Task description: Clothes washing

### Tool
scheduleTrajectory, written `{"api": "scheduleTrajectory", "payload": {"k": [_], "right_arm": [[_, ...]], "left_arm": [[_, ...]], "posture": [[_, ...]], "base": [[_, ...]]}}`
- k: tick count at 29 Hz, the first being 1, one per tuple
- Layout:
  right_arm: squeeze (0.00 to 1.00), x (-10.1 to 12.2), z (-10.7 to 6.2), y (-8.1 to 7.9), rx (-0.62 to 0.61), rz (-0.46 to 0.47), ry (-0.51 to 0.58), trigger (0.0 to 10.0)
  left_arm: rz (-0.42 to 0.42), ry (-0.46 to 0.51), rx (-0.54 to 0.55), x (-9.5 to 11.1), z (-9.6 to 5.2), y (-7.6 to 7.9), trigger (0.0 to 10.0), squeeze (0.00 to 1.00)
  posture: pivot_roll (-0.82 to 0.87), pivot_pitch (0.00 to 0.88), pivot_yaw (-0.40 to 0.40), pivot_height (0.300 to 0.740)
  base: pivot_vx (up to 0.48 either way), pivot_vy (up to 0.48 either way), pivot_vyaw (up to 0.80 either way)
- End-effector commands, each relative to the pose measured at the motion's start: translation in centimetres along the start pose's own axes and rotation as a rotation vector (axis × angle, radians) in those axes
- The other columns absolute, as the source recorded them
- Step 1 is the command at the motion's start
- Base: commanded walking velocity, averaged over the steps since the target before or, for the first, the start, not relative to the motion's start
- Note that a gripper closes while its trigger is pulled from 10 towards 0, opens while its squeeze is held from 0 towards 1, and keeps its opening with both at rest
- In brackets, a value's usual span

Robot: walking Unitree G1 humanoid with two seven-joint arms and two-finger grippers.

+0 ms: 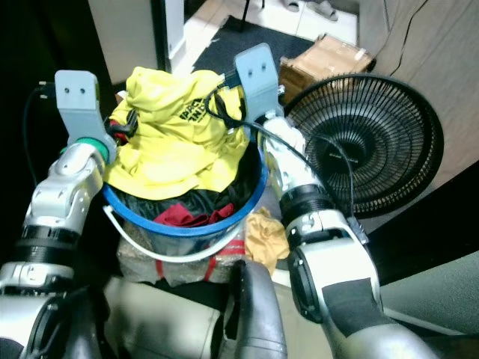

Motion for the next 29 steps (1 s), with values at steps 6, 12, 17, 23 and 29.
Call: {"api": "scheduleTrajectory", "payload": {"k": [6,12,17,23,29], "right_arm": [[0.0,-3.9,-1.2,-2.7,0.101,0.017,-0.081,10.0],[0.0,-5.1,-1.9,-3.5,0.194,0.026,-0.102,10.0],[0.0,-6.9,-2.7,-3.1,0.172,0.032,-0.168,10.0],[0.0,-6.9,-2.7,-2.8,0.147,0.104,-0.159,0.0],[0.0,-6.4,-2.4,-2.9,0.139,0.188,-0.141,0.0]], "left_arm": [[0.012,0.017,0.107,1.0,-1.9,-3.5,10.0,0.0],[0.008,0.014,0.132,1.1,-2.6,-4.0,10.0,0.0],[0.004,0.001,0.137,0.7,-3.0,-3.9,10.0,0.0],[0.004,-0.017,0.141,0.4,-3.3,-3.9,10.0,0.0],[0.001,-0.024,0.143,0.5,-3.4,-3.8,10.0,0.0]], "posture": [[0.09,0.243,-0.138,0.385],[0.08,0.262,-0.15,0.385],[0.08,0.272,-0.145,0.385],[0.08,0.271,-0.144,0.385],[0.09,0.269,-0.144,0.385]], "base": [[0.0,0.0,0.0],[0.0,0.0,0.0],[0.0,0.0,0.0],[0.0,0.0,0.0],[0.0,0.0,0.0]]}}
Point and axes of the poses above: a point about 5 cm out from each wrist's last joint towards the gripper, its own z axis pointing out of the wrist towards the gripper, its own x axis along the axis of the wrist's last joint, y = z × x, the point moved 3 cm from there along z, pointing out of the wrist towards the gripper, and after that the axes turned 13 degrees about -z, right-handed, at the moved point
